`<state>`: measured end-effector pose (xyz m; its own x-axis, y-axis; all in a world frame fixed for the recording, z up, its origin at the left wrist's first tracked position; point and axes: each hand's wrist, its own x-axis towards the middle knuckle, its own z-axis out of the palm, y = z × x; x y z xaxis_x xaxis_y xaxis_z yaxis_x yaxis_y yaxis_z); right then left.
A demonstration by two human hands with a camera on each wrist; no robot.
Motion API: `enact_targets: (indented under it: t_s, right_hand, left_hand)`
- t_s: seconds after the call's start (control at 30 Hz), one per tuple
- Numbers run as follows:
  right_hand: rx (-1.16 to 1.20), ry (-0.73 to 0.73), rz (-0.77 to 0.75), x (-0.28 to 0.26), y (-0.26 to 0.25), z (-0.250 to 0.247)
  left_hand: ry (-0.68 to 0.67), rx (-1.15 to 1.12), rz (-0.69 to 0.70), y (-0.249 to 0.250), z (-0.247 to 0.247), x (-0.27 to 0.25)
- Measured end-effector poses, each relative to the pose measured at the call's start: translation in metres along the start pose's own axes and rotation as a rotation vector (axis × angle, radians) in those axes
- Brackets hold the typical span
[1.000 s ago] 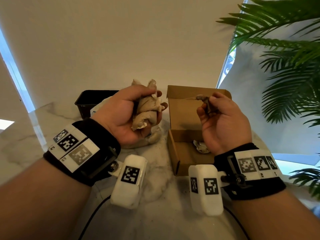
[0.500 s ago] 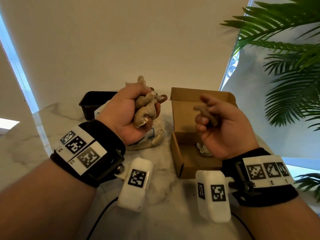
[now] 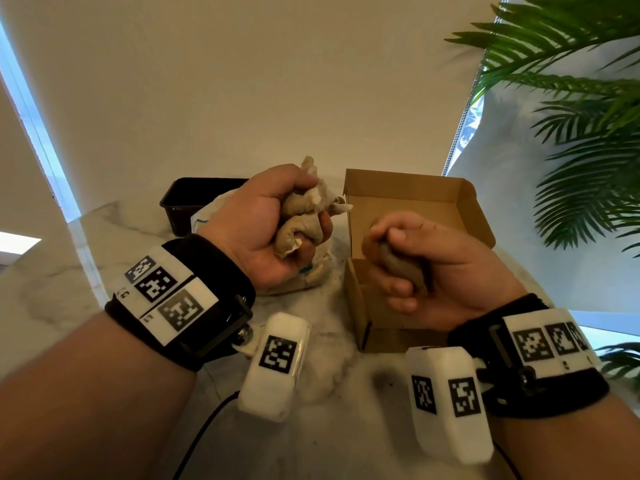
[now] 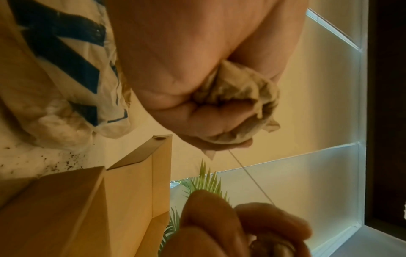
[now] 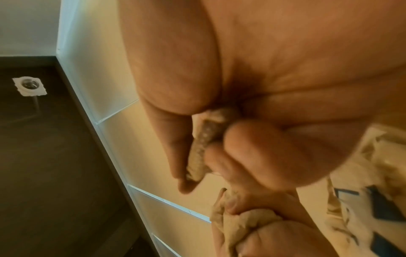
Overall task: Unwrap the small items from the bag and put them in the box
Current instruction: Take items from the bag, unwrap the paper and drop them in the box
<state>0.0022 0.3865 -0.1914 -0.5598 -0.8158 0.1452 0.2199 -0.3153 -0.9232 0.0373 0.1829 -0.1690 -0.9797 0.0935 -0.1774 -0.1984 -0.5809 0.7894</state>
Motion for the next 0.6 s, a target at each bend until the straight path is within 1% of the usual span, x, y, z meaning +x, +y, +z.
enact_targets:
  t_s: [0.13,0.27,0.47,0.6]
  right_hand:
    - [0.035,0.152,-0.215,0.005,0.0,-0.001]
    - [0.095,0.242,-0.335,0.012,0.003,-0.003]
    - [0.155,0.183,-0.433,0.012,0.003,-0.007]
    - [0.165,0.194,-0.47,0.012,0.003,-0.007]
  left_hand:
    - [-0.05,0.017,-0.033,-0.003,-0.001,0.001]
    - [-0.099,0.105,-0.061,-0.012,0.0,0.004]
    - [-0.15,0.224,-0.071,-0.021,0.003,0.006]
    - [-0.122,0.221,-0.078,-0.024,0.002,0.009]
